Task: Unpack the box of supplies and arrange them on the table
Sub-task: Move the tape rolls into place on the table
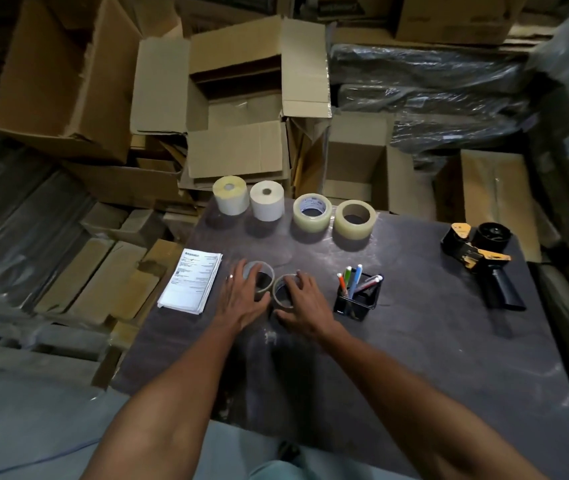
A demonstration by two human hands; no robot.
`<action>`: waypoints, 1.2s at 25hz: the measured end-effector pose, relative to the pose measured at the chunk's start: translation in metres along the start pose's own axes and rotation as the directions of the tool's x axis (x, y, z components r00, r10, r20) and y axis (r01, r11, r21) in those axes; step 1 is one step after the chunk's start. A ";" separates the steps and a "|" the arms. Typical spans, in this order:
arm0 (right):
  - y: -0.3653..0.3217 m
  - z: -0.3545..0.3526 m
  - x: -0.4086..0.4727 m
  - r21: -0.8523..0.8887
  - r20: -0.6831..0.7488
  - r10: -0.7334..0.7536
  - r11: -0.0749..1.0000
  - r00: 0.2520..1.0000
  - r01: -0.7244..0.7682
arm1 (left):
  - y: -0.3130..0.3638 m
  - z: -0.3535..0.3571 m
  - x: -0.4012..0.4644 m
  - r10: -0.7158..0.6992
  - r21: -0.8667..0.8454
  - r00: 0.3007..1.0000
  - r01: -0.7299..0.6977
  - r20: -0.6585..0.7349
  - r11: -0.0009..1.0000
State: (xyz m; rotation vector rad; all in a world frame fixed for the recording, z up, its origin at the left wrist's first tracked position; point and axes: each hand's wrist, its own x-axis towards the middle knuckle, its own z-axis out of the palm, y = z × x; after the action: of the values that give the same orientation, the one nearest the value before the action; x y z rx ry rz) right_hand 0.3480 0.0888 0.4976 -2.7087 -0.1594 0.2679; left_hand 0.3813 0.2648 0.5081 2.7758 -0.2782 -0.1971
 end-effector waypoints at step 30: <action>0.213 -0.064 -0.244 -0.006 0.008 0.251 0.968 0.968 -0.251 | 0.233 0.092 -0.109 0.333 0.061 0.903 -0.361 0.272 0.930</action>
State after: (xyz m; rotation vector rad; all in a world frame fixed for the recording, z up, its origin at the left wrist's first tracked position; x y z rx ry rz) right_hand 0.1390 -0.1663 0.5076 -2.7314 0.1830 0.3528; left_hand 0.2206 0.0437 0.5153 2.7442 -0.8675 -0.4642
